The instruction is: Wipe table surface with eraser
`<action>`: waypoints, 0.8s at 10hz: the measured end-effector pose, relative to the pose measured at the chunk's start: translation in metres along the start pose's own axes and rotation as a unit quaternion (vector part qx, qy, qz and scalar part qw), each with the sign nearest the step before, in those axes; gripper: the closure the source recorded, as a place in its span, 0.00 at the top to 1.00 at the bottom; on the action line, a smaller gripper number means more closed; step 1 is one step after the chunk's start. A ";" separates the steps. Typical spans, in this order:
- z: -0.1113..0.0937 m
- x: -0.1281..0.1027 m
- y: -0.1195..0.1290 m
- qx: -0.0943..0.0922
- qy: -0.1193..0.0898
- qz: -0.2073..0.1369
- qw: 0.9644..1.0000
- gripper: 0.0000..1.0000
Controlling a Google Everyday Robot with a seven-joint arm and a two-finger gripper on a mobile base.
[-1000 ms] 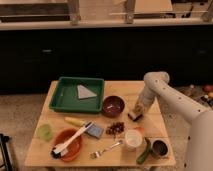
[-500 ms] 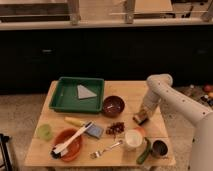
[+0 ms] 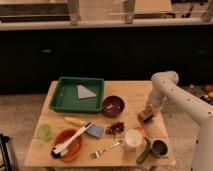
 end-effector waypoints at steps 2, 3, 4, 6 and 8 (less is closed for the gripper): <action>0.000 0.009 -0.018 0.003 0.018 0.008 1.000 0.01; 0.001 0.012 -0.028 0.008 0.023 0.010 1.000 0.01; 0.001 0.014 -0.033 0.009 0.025 0.012 1.000 0.01; 0.004 0.010 -0.041 0.012 0.025 0.001 1.000 0.01; 0.014 -0.017 -0.053 0.009 0.012 -0.036 0.999 0.01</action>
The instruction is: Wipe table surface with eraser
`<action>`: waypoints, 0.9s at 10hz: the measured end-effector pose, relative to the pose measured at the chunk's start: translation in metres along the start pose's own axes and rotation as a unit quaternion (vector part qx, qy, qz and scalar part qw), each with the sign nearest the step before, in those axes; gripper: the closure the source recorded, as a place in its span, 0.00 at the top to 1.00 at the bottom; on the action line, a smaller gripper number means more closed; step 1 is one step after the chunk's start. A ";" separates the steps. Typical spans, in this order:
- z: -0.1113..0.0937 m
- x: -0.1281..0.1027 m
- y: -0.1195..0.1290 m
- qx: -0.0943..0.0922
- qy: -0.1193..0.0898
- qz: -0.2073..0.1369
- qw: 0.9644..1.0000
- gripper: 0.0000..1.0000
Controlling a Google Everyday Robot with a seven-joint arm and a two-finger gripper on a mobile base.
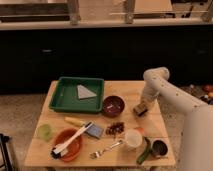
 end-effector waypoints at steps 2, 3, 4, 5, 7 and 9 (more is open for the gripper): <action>0.008 -0.023 -0.001 -0.004 -0.016 -0.034 0.999 0.01; 0.009 -0.030 0.003 -0.007 -0.021 -0.045 0.999 0.01; 0.010 -0.039 0.010 -0.011 -0.026 -0.058 0.998 0.01; 0.009 -0.046 0.017 -0.013 -0.029 -0.065 0.997 0.01; 0.005 -0.052 0.034 -0.017 -0.030 -0.070 0.997 0.01; 0.002 -0.046 0.045 -0.018 -0.023 -0.061 0.998 0.01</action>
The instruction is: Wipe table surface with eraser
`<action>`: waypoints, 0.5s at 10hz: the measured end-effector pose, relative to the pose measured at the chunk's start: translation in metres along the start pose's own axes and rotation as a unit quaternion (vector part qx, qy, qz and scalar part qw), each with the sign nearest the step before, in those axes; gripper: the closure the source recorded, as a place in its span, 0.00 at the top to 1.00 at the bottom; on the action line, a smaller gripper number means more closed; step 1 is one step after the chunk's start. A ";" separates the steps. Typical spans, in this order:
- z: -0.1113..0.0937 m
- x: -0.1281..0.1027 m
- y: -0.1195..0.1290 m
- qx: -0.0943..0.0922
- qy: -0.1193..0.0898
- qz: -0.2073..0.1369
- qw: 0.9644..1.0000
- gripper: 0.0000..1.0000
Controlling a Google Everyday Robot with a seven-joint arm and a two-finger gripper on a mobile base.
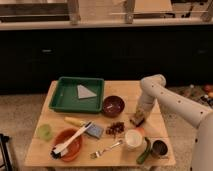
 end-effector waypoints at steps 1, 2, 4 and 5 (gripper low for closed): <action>-0.002 0.009 0.009 -0.003 0.004 0.014 1.000 0.01; -0.004 0.018 0.017 -0.005 0.009 0.026 1.000 0.01; -0.008 0.038 0.028 -0.008 0.024 0.058 0.998 0.01; -0.010 0.043 0.027 -0.008 0.030 0.065 0.997 0.01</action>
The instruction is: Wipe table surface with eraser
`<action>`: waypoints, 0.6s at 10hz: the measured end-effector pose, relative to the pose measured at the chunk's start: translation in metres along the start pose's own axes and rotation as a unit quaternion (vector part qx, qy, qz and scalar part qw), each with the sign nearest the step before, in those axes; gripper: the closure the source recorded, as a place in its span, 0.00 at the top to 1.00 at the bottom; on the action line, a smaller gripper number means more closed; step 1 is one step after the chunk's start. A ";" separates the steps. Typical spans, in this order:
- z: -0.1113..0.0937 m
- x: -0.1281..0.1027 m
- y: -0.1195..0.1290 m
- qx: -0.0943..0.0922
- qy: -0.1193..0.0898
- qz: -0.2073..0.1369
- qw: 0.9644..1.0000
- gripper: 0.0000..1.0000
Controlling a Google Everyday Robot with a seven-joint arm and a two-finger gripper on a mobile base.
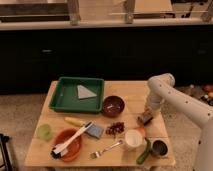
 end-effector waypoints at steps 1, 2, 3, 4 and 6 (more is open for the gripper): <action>-0.007 0.018 -0.011 0.007 0.020 0.025 0.999 0.01; -0.009 0.020 -0.021 0.015 0.026 0.028 0.999 0.01; -0.010 0.020 -0.027 0.019 0.028 0.027 0.999 0.01; -0.008 0.021 -0.035 0.023 0.029 0.026 0.999 0.01; -0.006 0.007 -0.052 0.028 0.024 0.009 0.999 0.01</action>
